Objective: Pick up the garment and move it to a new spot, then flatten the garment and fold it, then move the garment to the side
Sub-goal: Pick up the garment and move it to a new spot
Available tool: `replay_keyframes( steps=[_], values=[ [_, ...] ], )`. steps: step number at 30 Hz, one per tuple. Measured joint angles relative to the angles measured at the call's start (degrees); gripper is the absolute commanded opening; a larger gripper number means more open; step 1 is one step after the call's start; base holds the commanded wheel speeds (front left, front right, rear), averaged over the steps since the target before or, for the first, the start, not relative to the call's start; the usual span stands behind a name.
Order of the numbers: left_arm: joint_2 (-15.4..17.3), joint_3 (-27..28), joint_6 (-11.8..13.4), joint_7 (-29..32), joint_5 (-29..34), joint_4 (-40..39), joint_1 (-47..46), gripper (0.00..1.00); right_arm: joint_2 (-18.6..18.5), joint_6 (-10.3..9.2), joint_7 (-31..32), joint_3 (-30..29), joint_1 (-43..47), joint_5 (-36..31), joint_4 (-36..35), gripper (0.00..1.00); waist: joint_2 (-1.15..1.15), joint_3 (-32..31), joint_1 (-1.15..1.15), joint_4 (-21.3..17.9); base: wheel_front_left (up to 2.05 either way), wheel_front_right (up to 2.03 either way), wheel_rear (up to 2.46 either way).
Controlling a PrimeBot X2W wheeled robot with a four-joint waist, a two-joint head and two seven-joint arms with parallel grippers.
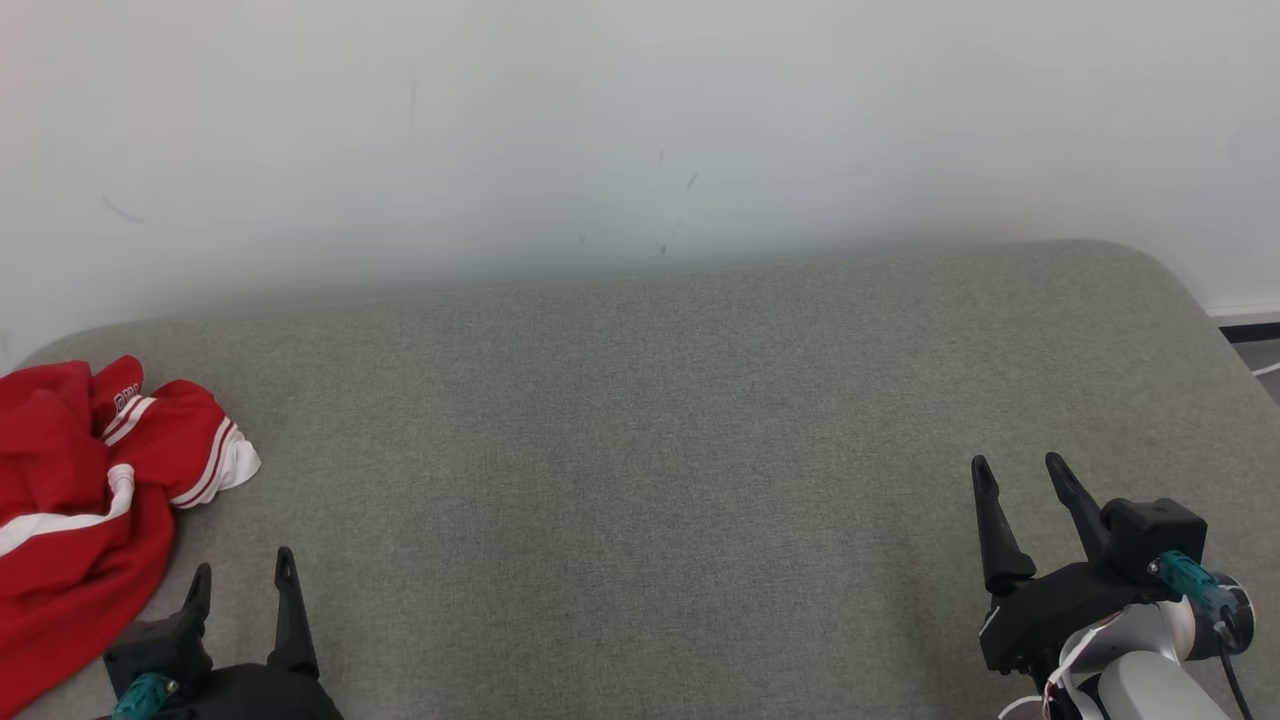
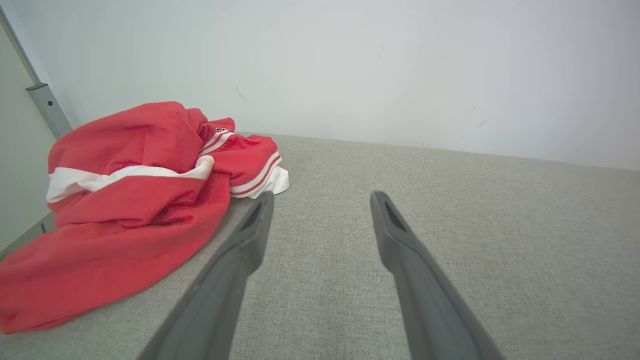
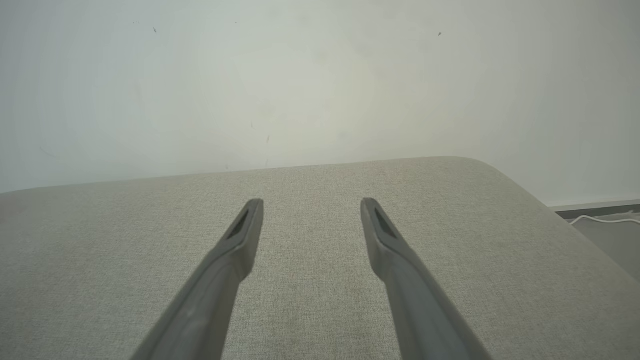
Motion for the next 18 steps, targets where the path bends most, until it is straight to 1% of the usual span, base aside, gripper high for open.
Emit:
replay_keyframes(
  steps=[8,18],
  values=[
    [0.02,-0.94,0.0,1.04,1.08,-0.4,-0.12,1.0,-0.76,0.0,-0.08,-0.25,0.12,0.01,-0.12,1.0,0.0,0.03,0.0,1.68,0.0,0.0,0.0],
    [0.09,-1.19,0.0,2.12,2.02,-0.59,-0.91,1.0,-0.79,0.33,0.1,0.47,0.24,0.02,-0.23,1.0,0.0,-0.19,0.0,6.72,0.0,0.0,0.0]
  ],
)
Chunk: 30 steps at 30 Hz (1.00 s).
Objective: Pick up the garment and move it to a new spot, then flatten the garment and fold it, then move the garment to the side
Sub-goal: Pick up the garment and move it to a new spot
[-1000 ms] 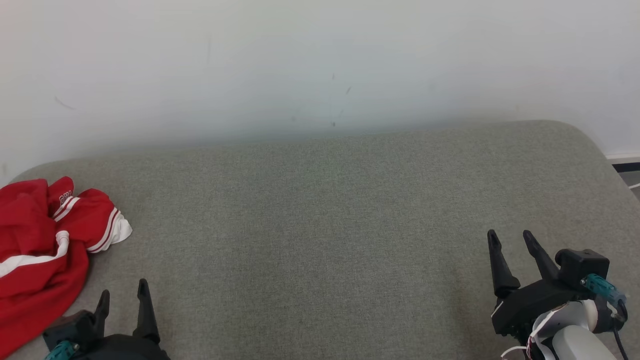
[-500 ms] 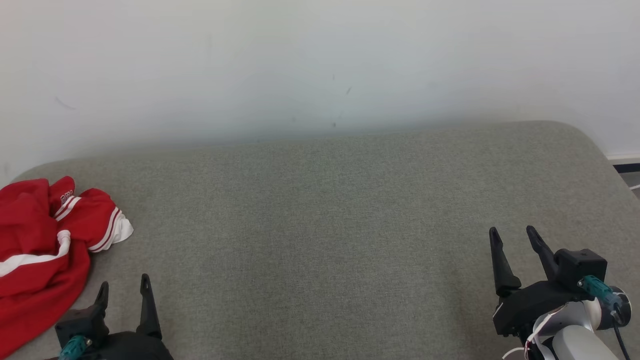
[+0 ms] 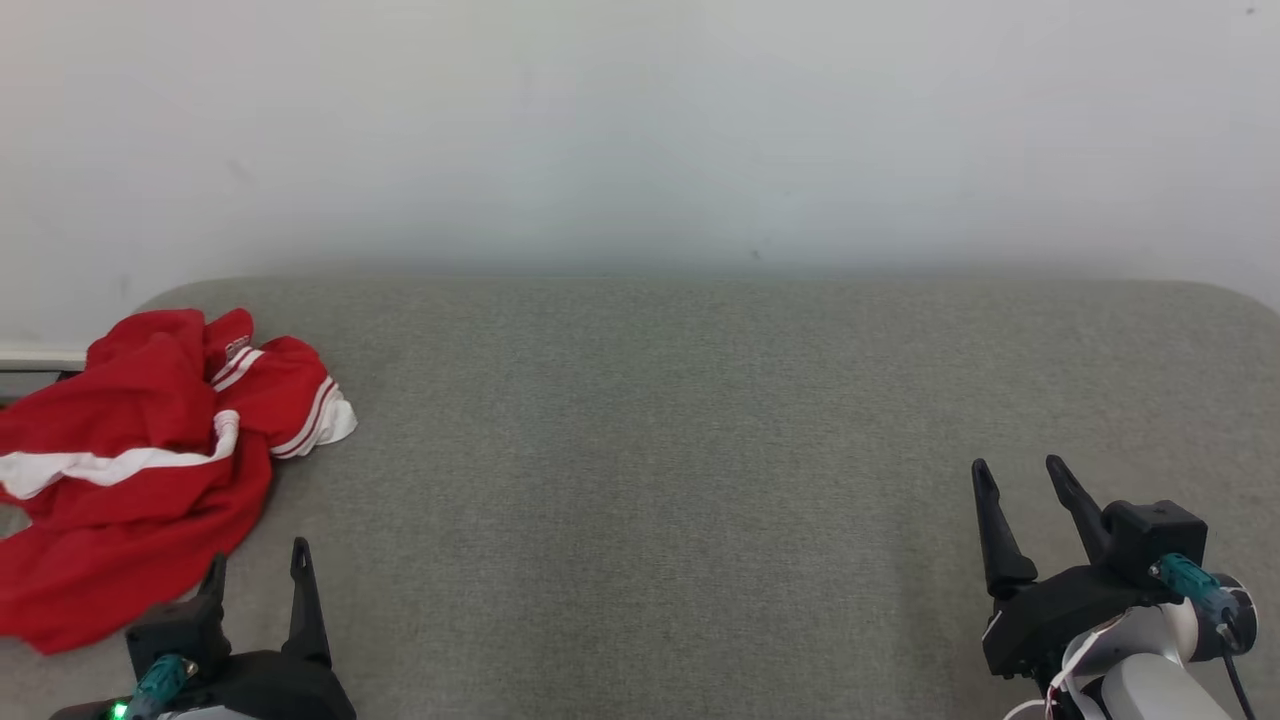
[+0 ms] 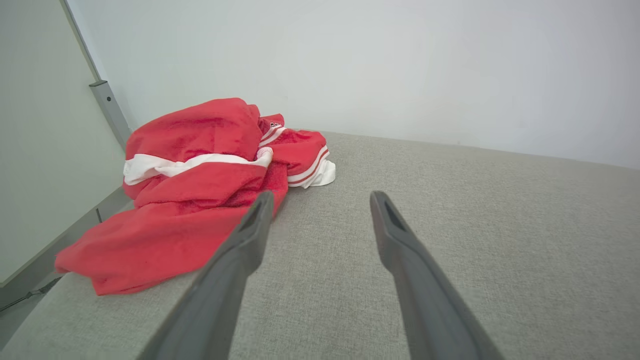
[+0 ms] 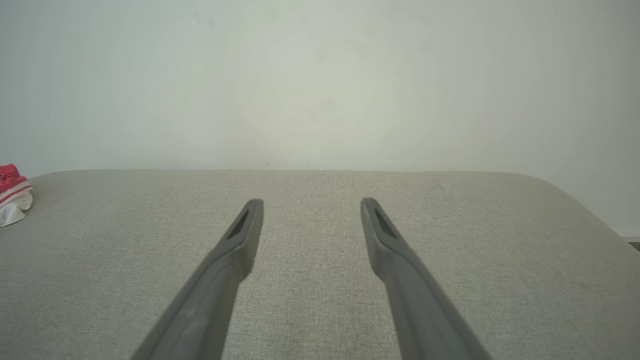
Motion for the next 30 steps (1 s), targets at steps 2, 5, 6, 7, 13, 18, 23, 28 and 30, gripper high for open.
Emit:
replay_keyframes(
  steps=[2,5,6,7,13,18,23,28,30],
  values=[
    [0.01,0.0,0.0,0.05,0.11,-0.07,0.02,1.0,0.05,0.07,0.01,0.08,0.0,0.0,0.01,1.0,0.0,-0.09,0.0,1.33,0.0,0.0,0.0],
    [0.09,-0.02,0.0,0.57,0.18,-0.24,0.04,1.0,0.08,0.25,0.01,0.19,0.0,0.05,0.09,1.0,0.0,-0.23,0.0,3.45,0.0,0.0,0.0],
    [0.18,-0.02,0.0,0.65,0.22,-0.26,0.04,1.0,0.11,0.26,0.01,0.27,0.0,0.05,0.13,1.0,0.0,-0.28,0.0,4.17,0.0,0.0,0.0],
    [0.26,-0.01,0.0,0.81,0.27,-0.29,0.04,1.0,0.21,0.27,0.01,0.41,0.0,0.05,0.16,1.0,0.0,-0.34,0.0,4.9,0.0,0.0,0.0],
    [0.69,0.01,0.0,1.52,0.89,-0.42,0.06,1.0,0.73,0.71,0.02,1.09,-0.01,0.05,0.49,1.0,0.0,-0.75,0.0,9.35,0.0,0.0,0.0],
    [1.36,0.44,0.0,1.87,1.46,-0.8,0.16,1.0,1.29,0.71,0.08,1.86,-0.01,0.04,0.74,1.0,0.0,-1.15,0.0,12.67,0.0,0.0,0.0],
    [1.75,1.46,0.0,2.41,1.46,-1.78,1.26,1.0,1.69,0.74,0.49,2.49,-0.09,0.04,1.08,1.0,0.0,-1.45,0.0,14.96,0.0,0.0,0.0],
    [1.82,1.7,0.0,2.78,1.37,-2.4,2.42,1.0,1.89,0.84,0.59,2.87,-0.1,0.03,1.32,1.0,-0.01,-1.52,0.0,15.5,0.0,0.0,0.0],
    [1.68,1.53,-0.01,2.97,1.25,-2.9,2.44,1.0,1.88,1.09,0.71,3.07,-0.18,0.03,1.32,1.0,0.0,-1.3,0.0,15.37,0.0,0.0,0.0]
  ],
)
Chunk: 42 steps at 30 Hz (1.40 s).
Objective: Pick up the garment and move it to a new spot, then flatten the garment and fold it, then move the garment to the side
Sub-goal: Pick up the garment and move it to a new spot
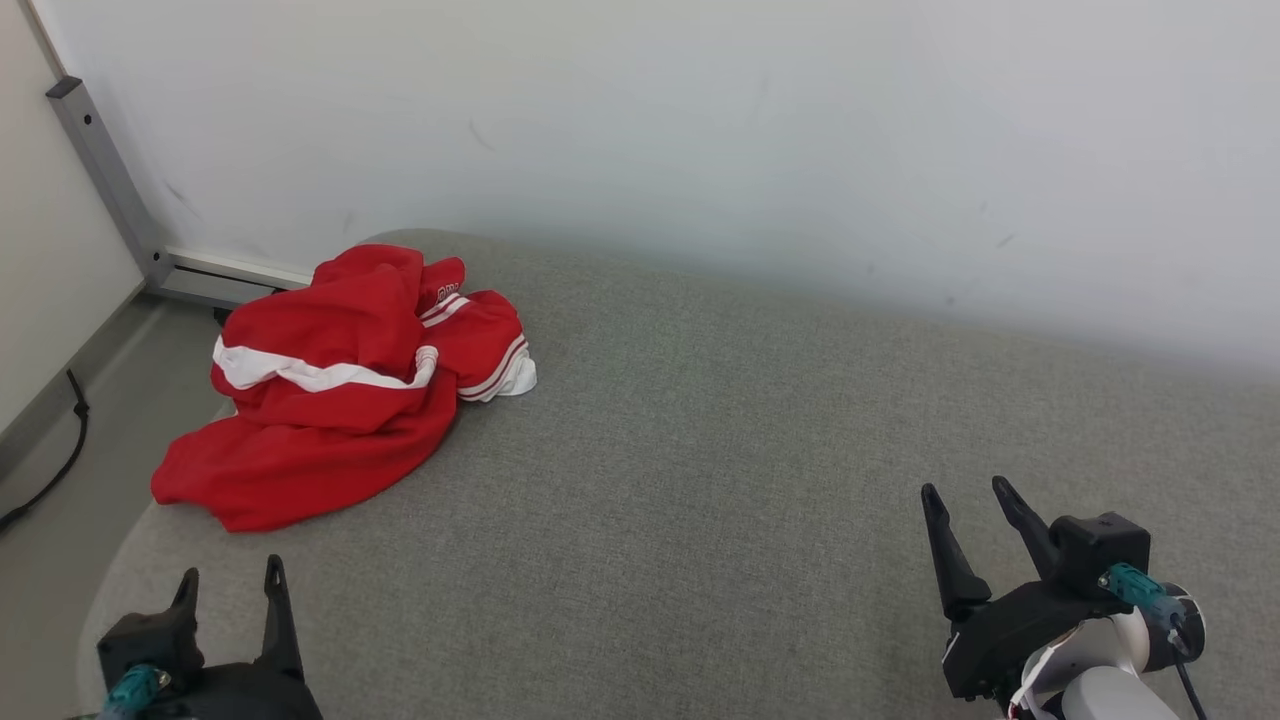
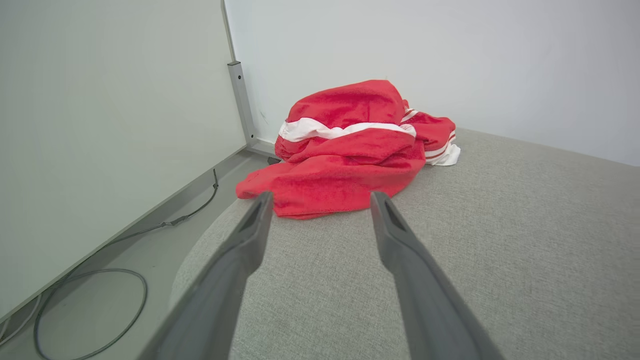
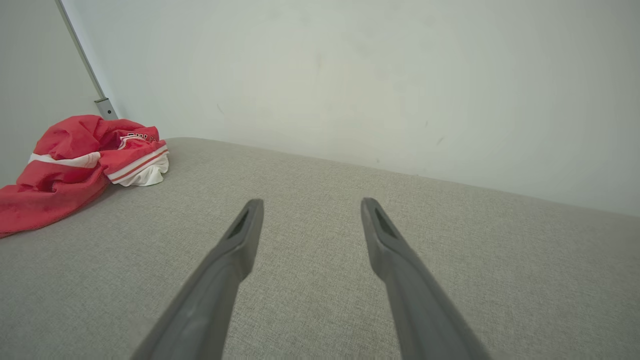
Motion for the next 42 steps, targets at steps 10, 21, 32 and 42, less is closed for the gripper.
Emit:
replay_keyframes(
  steps=[10,21,32,42],
  values=[
    [4.41,-0.69,-8.81,5.01,-4.59,4.87,-15.62,1.0,-0.97,0.16,1.4,0.74,-1.16,-1.19,-1.22,1.0,0.0,2.44,0.0,-1.57,0.0,0.0,0.0],
    [10.66,1.97,-13.78,15.35,-11.85,17.7,-37.84,1.0,-3.37,0.23,3.89,1.1,-5.11,-3.0,-5.63,1.0,0.0,8.62,0.01,-5.21,0.0,0.0,0.0],
    [15.77,1.27,-14.24,24.5,-14.13,28.84,-47.51,1.0,-6.65,0.75,5.95,0.36,-10.83,-4.03,-9.58,1.0,0.01,16.88,0.01,-10.24,0.0,0.0,0.0],
    [18.03,-3.5,-14.26,32.03,-11.28,37.86,-51.05,1.0,-8.02,1.0,6.95,-0.53,-13.63,-4.17,-10.91,1.0,0.01,23.2,0.01,-14.54,0.0,0.0,0.0]
  ],
)
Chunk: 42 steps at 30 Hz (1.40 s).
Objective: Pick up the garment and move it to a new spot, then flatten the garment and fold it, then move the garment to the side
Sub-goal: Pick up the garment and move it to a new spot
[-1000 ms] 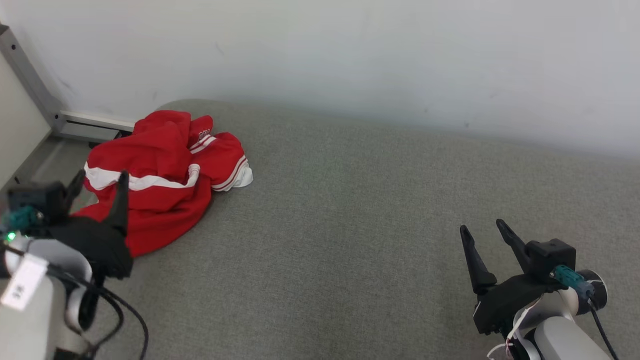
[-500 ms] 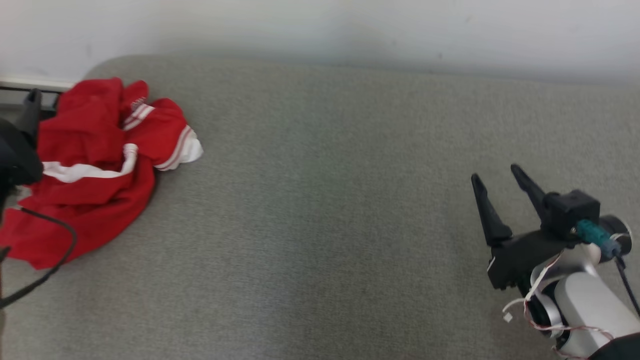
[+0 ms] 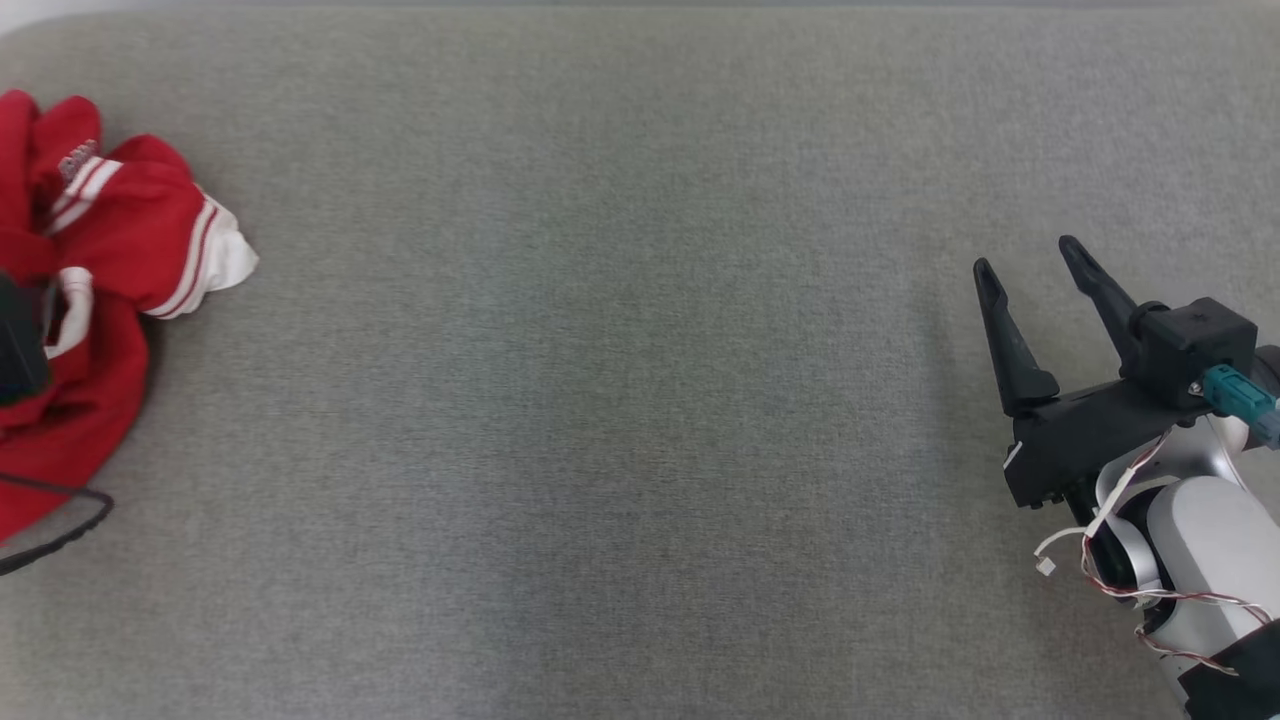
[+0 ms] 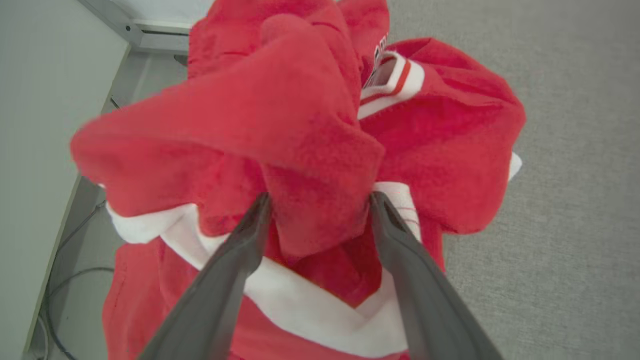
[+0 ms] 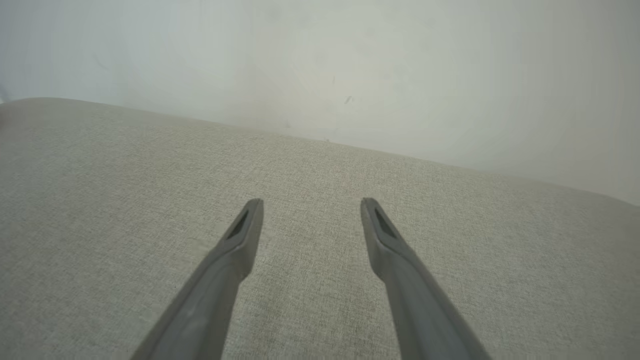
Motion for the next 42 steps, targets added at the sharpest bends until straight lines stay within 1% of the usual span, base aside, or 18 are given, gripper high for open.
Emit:
replay_keyframes(
  steps=[3,5,6,8,10,13,17,21,23,28,31,32,35,37,38,39,42],
  values=[
    [-0.35,-0.16,0.0,1.78,-0.08,2.5,-0.02,1.0,-0.19,-0.01,0.19,-0.34,-0.2,0.0,-0.13,1.0,0.0,1.26,0.0,-0.94,0.0,0.0,0.0],
    [-0.75,-0.84,0.0,1.88,0.02,3.65,-0.75,1.0,-0.48,-0.01,0.24,-0.67,-0.19,0.0,-0.12,1.0,0.0,1.95,0.0,-1.36,0.0,0.0,0.0],
    [-0.79,-1.27,0.0,2.0,0.1,3.7,-1.1,0.69,-0.63,-0.01,0.25,-0.78,-0.19,0.0,-0.12,1.0,0.0,2.22,0.0,-1.51,0.0,0.0,0.0],
    [-0.77,-2.09,0.0,1.74,0.66,3.89,-2.14,0.0,-0.86,-0.01,0.25,-1.03,-0.12,0.0,-0.13,1.0,0.0,2.61,0.0,-1.65,0.0,0.0,0.0],
    [-0.75,-3.22,0.0,1.23,0.96,3.91,-3.42,0.0,-1.1,-0.09,0.24,-1.44,-0.1,0.0,-0.04,1.0,0.0,2.73,0.0,-1.48,0.0,0.0,0.0],
    [-0.64,-4.68,-0.01,-1.07,2.1,3.76,-5.1,0.0,-1.09,-0.09,0.16,-1.62,-0.11,0.0,0.07,1.0,0.0,2.61,0.0,-0.94,0.0,0.0,0.0],
    [-0.54,-6.73,-0.01,-5.03,2.82,3.03,-7.63,0.0,-0.66,-0.09,-0.1,-1.52,-0.13,0.01,1.07,1.0,0.0,1.98,-0.01,-0.24,0.0,0.0,0.0],
    [-1.66,-7.94,-0.01,-10.11,2.54,1.8,-10.21,0.0,0.13,-0.09,-0.63,-1.3,-0.16,0.08,2.8,1.0,0.0,0.66,-0.01,0.34,0.0,0.0,0.0],
    [-3.04,-8.26,0.0,-12.29,1.52,1.22,-11.43,0.0,0.52,-0.09,-1.03,-1.26,-0.17,0.18,3.93,1.0,0.0,-0.22,-0.01,0.57,0.0,0.0,0.0],
    [-7.22,-12.28,-0.01,-18.48,-1.36,-2.11,-12.77,0.0,2.37,0.03,-2.13,-0.69,-0.22,0.99,6.71,1.0,0.0,-2.98,-0.01,0.87,0.0,0.0,0.0],
    [-9.62,-15.8,-0.01,-21.68,-3.12,-4.87,-12.68,0.0,3.36,0.16,-2.81,-0.54,-0.18,1.29,8.08,1.0,-0.01,-4.87,-0.02,0.78,0.0,0.0,0.0],
    [-9.62,-15.8,-0.01,-21.68,-3.12,-4.87,-12.68,0.0,3.36,0.16,-2.81,-0.54,-0.18,1.29,8.08,1.0,-0.01,-4.87,-0.02,0.78,0.0,0.0,0.0],
    [-12.43,-19.36,-0.01,-24.09,-5.89,-8.36,-11.93,0.0,3.82,0.16,-3.39,-0.6,0.19,1.68,9.31,1.0,-0.01,-6.82,-0.01,0.43,0.0,0.0,0.0],
    [-13.88,-21.97,-0.01,-25.38,-8.37,-11.32,-10.32,0.0,4.07,0.16,-3.7,-0.68,1.05,1.8,9.79,1.0,-0.02,-8.08,-0.02,0.06,0.0,0.0,0.0],
    [-15.14,-24.44,-0.01,-26.2,-9.5,-14.16,-7.87,0.0,4.22,0.15,-4.17,-0.89,1.81,1.94,10.32,1.0,-0.02,-9.22,-0.02,-0.42,0.0,0.0,0.0],
    [-15.67,-25.95,-0.01,-26.44,-10.57,-15.6,-6.44,0.0,4.23,0.15,-4.22,-1.08,2.2,2.21,10.63,1.0,-0.02,-9.77,-0.02,-0.71,0.0,0.0,0.0],
    [-17.96,-29.5,0.0,-27.05,-13.25,-20.35,-1.41,0.0,4.21,0.1,-4.72,-1.77,3.47,2.48,10.87,1.0,-0.02,-11.1,-0.02,-1.78,0.0,0.0,0.0]
  ],
)
